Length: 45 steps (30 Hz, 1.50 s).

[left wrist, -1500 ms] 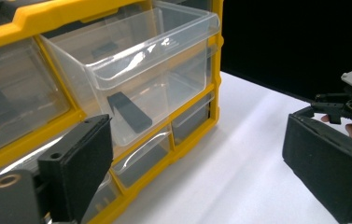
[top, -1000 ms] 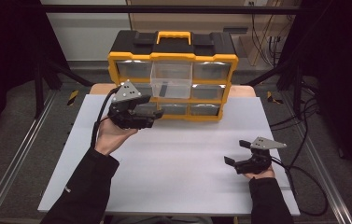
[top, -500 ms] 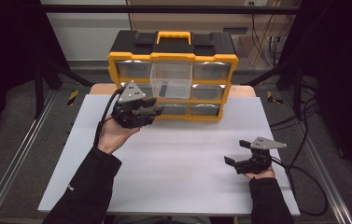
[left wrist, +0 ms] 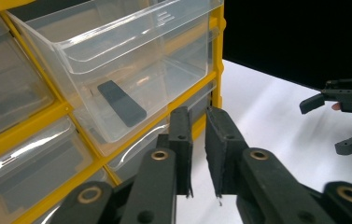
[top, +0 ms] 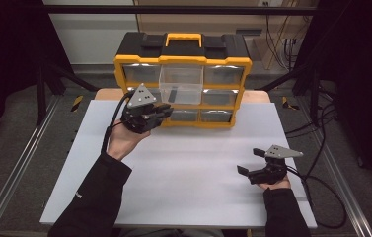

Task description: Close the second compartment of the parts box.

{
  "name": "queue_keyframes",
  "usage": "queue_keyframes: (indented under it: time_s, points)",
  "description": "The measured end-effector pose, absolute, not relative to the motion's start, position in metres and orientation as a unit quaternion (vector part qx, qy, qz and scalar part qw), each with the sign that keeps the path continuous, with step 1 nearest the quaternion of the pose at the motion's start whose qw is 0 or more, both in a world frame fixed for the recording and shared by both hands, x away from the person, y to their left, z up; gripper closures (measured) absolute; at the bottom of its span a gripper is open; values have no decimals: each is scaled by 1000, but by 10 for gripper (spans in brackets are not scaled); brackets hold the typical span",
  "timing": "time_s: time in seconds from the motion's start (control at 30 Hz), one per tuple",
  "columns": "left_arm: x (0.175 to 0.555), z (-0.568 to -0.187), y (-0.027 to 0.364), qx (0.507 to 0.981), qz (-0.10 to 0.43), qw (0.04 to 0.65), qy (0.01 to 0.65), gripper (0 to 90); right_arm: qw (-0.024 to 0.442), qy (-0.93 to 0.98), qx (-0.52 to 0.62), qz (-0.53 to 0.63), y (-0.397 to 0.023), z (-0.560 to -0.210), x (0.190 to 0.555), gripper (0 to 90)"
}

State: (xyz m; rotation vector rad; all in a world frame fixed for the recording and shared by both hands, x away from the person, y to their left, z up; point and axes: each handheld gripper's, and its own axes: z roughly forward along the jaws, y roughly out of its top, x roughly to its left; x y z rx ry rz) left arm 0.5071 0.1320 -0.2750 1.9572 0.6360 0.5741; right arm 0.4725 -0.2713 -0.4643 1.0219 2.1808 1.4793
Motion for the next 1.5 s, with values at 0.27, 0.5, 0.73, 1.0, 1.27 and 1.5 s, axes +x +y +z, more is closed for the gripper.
queue_keyframes:
  time_s: [0.27,0.5,0.73,1.0,1.27,1.5]
  points:
    - [512,-276,129,803,232,482,263,885,157,762,357,517,-271,-464,472,3]
    - [517,-277,126,803,237,480,262,894,158,762,357,517,-272,-464,472,3]
    - [524,-279,122,804,240,478,261,893,157,761,357,518,-272,-464,472,4]
    - [533,-279,118,800,248,478,264,893,158,761,357,518,-272,-464,472,4]
    - [539,-280,117,801,252,475,265,893,157,761,357,519,-272,-463,472,4]
    - [545,-281,116,799,251,475,269,893,158,761,357,518,-272,-463,472,4]
